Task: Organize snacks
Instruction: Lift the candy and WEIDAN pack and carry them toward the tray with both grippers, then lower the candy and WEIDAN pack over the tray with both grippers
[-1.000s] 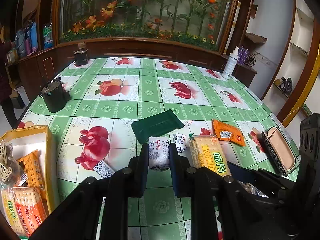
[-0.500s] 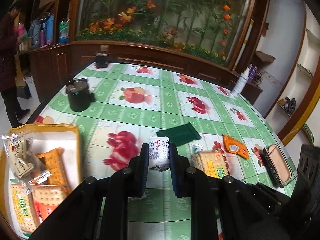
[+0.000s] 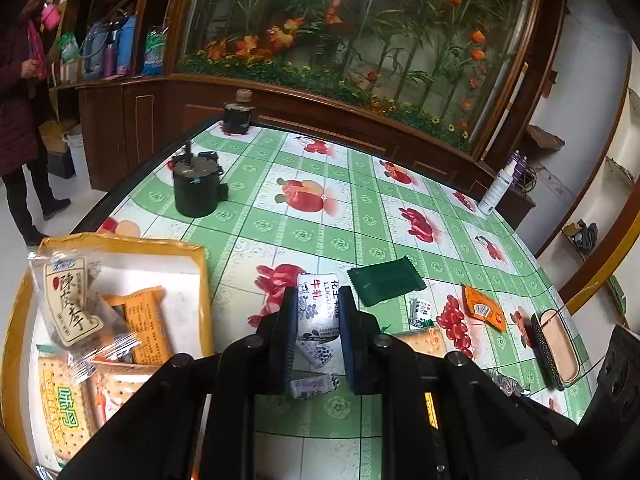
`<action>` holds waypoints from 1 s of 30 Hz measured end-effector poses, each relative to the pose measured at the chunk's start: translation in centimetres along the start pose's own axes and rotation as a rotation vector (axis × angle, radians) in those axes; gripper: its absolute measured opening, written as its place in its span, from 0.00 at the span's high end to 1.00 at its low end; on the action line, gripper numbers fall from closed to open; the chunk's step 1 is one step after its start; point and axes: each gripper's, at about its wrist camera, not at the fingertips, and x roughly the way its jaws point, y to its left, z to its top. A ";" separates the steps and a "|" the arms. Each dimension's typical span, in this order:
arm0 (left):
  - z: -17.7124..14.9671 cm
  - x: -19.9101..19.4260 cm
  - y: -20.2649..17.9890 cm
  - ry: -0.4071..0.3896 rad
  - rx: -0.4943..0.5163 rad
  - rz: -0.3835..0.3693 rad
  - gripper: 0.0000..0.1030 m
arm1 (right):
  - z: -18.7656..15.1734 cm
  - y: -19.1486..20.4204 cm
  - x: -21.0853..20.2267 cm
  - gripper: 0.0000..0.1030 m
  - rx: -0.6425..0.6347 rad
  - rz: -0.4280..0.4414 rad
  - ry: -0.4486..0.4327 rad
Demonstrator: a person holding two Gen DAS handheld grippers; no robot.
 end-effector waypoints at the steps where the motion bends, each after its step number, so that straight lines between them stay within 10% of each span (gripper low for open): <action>1: -0.1 -0.2 0.2 0.000 -0.003 0.005 0.82 | -0.1 0.2 0.0 0.49 -0.009 0.003 0.001; 30: -2.7 -7.2 8.7 0.008 -0.070 0.107 0.82 | -1.3 2.1 0.6 0.49 -0.089 0.028 0.007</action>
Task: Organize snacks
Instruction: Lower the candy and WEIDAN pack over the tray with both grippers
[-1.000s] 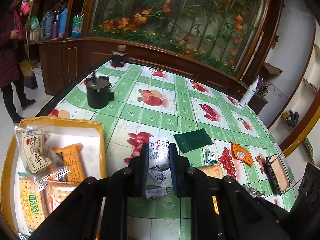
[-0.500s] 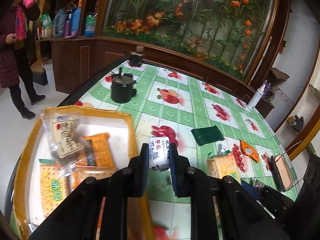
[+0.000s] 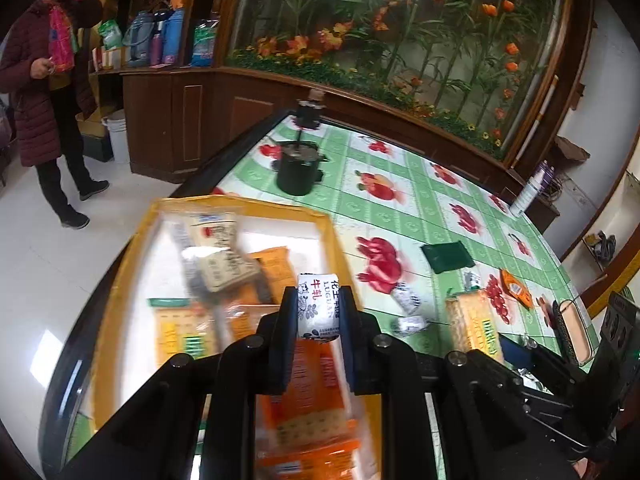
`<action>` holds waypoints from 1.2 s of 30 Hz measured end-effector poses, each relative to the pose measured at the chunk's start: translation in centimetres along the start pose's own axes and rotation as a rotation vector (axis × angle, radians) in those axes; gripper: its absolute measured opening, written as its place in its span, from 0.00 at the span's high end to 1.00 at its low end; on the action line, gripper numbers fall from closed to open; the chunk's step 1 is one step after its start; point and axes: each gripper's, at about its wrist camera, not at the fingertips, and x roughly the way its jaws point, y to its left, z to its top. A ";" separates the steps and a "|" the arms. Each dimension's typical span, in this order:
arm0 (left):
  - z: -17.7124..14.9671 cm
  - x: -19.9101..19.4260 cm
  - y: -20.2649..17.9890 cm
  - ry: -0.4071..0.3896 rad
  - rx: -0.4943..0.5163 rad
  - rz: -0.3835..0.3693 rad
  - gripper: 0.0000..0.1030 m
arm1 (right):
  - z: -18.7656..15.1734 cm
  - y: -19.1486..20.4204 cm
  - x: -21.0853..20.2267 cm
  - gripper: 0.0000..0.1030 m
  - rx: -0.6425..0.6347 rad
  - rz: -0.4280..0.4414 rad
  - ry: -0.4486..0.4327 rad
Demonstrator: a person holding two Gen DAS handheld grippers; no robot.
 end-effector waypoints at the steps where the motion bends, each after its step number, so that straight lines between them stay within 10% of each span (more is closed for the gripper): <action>1: 0.1 -0.1 0.3 0.002 -0.007 0.002 0.82 | 0.0 0.2 0.0 0.49 -0.007 -0.006 -0.004; 36: -1.1 1.3 7.0 0.026 -0.104 0.060 0.82 | 0.1 12.7 2.2 0.49 -0.149 0.154 -0.019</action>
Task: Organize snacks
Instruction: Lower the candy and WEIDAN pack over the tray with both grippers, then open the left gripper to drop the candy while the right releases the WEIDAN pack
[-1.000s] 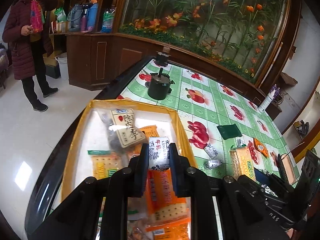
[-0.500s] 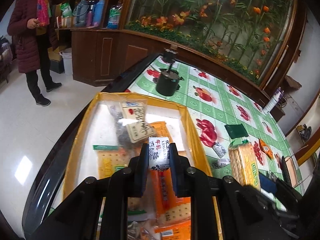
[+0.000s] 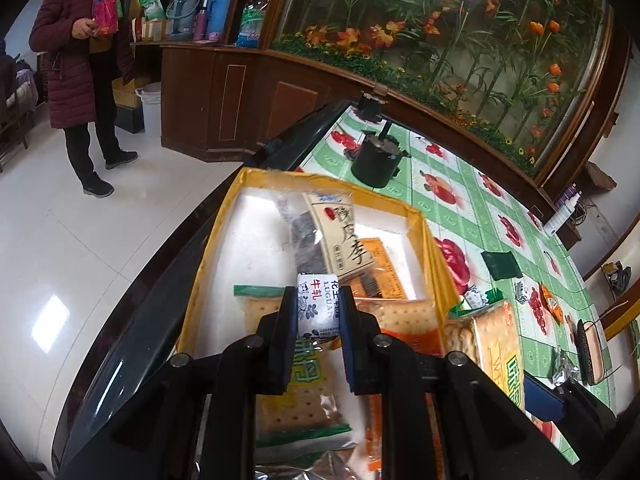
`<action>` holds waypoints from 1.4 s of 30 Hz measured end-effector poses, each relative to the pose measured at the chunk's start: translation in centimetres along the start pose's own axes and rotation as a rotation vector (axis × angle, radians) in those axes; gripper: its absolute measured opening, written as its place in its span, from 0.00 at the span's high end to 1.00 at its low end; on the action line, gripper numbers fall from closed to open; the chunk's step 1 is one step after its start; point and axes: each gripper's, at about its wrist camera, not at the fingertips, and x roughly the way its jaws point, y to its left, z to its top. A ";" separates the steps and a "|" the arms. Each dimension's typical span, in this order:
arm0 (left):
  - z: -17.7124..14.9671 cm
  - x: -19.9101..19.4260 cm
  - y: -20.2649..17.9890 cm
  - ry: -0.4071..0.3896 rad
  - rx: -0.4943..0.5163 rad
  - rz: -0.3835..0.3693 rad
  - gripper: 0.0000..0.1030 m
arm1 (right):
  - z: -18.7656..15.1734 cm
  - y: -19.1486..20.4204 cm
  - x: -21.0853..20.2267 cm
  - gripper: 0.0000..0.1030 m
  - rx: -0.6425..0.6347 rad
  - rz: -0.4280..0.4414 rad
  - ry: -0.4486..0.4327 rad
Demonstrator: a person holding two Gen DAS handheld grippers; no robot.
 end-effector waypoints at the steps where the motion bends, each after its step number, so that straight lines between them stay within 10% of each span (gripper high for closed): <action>1: 0.0 0.1 0.1 0.004 -0.001 -0.009 0.82 | -0.1 0.3 0.2 0.49 -0.011 -0.006 0.001; 42: -1.0 1.1 -1.4 -0.021 0.104 0.040 0.82 | -2.9 3.0 4.1 0.49 -0.176 -0.082 0.064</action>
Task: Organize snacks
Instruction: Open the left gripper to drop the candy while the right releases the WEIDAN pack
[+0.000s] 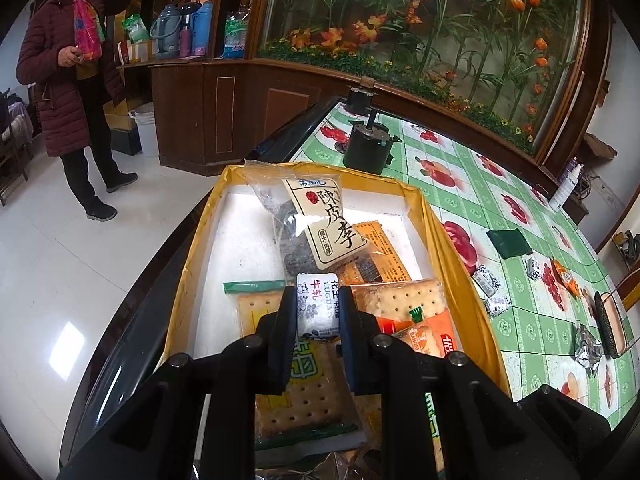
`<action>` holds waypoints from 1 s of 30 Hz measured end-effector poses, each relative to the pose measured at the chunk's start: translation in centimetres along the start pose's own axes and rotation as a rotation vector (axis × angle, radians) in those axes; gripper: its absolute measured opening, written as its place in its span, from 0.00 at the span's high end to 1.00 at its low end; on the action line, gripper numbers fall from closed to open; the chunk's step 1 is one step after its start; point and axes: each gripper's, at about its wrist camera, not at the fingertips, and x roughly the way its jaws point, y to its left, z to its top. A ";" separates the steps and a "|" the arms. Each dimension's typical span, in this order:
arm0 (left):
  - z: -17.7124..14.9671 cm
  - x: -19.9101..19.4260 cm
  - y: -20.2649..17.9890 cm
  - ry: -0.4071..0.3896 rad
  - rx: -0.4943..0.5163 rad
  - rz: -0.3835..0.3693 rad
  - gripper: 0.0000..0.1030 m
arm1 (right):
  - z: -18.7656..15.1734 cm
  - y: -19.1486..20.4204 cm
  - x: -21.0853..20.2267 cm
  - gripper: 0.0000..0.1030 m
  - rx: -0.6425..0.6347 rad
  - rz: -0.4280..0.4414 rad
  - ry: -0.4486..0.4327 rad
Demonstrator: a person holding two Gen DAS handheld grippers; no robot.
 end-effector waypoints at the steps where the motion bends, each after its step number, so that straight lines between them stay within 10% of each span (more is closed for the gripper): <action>1: 0.0 0.0 0.0 -0.001 0.001 0.004 0.82 | 0.0 0.1 0.0 0.49 -0.007 -0.003 -0.002; 11: 0.0 0.1 0.5 0.001 -0.025 0.038 0.81 | -0.6 1.7 -0.6 0.48 -0.107 -0.017 -0.022; 24: -0.3 -0.8 0.2 -0.040 -0.011 0.049 0.39 | -0.5 -0.3 -3.8 0.35 -0.070 -0.013 -0.156; 30: -0.3 -2.1 0.7 -0.106 -0.033 0.012 0.36 | 0.3 -3.5 -4.1 0.35 0.049 -0.033 -0.175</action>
